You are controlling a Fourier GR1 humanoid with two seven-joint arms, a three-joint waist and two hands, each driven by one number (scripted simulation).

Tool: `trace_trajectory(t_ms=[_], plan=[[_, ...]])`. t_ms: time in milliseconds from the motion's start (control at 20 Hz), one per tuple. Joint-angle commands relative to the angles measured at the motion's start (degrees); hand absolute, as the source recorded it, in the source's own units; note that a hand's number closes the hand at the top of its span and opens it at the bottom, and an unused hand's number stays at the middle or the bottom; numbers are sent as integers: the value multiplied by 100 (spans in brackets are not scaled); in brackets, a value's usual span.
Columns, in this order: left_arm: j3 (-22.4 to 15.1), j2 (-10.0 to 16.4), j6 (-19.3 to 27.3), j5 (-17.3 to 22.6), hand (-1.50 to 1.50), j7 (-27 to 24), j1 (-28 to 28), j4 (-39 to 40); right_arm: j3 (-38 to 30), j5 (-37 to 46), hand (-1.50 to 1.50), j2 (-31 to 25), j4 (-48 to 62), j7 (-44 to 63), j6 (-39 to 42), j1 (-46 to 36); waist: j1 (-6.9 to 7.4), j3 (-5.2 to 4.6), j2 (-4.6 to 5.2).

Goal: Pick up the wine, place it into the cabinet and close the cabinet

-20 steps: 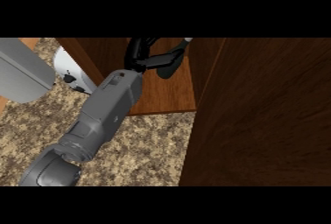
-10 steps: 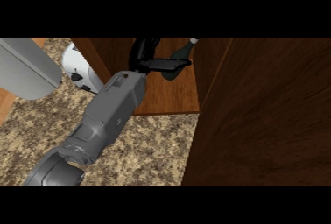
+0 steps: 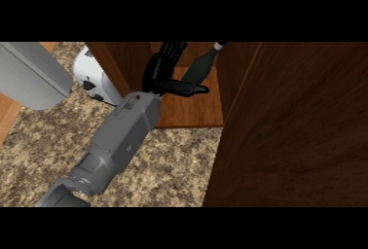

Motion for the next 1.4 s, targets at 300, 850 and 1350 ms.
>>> trace_trajectory(t_ms=[300,850,1350], plan=[[-931,1,99,529,-150,315,1686,-1740,144,-16,-150,-115,-1122,523,-142,304,179,-6,-46],[-1394,339,387,314,-150,883,3727,-4241,-187,-144,-150,-605,-1455,410,-94,706,192,1,-11],[-1412,973,18,525,-150,983,5283,-5874,2,-274,-150,-875,-1198,249,380,471,187,1,36]])
